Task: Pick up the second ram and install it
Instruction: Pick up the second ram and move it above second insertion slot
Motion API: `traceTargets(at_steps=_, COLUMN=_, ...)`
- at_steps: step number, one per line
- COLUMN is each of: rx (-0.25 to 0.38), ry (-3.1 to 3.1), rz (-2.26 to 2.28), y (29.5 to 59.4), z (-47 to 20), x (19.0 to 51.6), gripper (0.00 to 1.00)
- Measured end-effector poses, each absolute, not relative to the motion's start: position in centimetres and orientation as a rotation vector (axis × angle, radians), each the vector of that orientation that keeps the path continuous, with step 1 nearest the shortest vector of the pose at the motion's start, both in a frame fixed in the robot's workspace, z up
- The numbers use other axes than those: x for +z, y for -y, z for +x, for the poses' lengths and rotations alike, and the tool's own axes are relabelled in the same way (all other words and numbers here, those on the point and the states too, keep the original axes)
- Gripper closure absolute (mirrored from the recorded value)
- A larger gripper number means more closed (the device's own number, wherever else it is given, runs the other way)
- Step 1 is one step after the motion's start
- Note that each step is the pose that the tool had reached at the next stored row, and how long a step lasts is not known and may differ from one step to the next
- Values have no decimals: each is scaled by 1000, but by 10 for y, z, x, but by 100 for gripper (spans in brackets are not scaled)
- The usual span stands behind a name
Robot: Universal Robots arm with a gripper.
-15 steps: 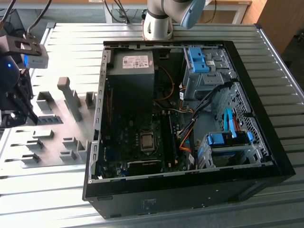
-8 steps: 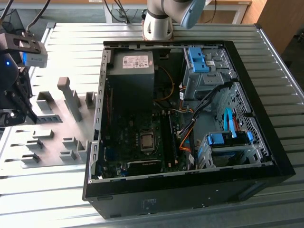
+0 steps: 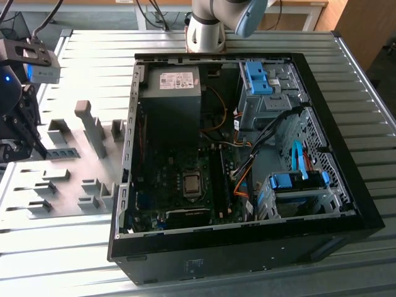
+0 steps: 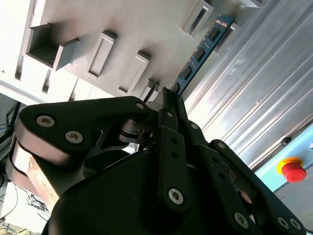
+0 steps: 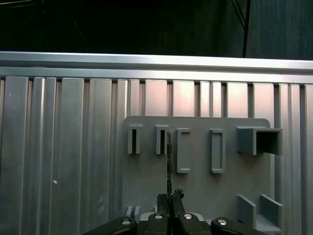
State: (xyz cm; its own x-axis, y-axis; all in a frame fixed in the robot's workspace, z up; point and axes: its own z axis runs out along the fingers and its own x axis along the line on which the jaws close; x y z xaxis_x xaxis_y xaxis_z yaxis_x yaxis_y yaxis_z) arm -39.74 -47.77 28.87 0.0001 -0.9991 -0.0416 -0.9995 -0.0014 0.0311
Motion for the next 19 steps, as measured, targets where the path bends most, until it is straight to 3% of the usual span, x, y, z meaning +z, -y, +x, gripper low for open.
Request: traceTargets(at_steps=19, rx=81, ry=-2215, rz=-2216, y=478, z=-397, x=303, gripper=86)
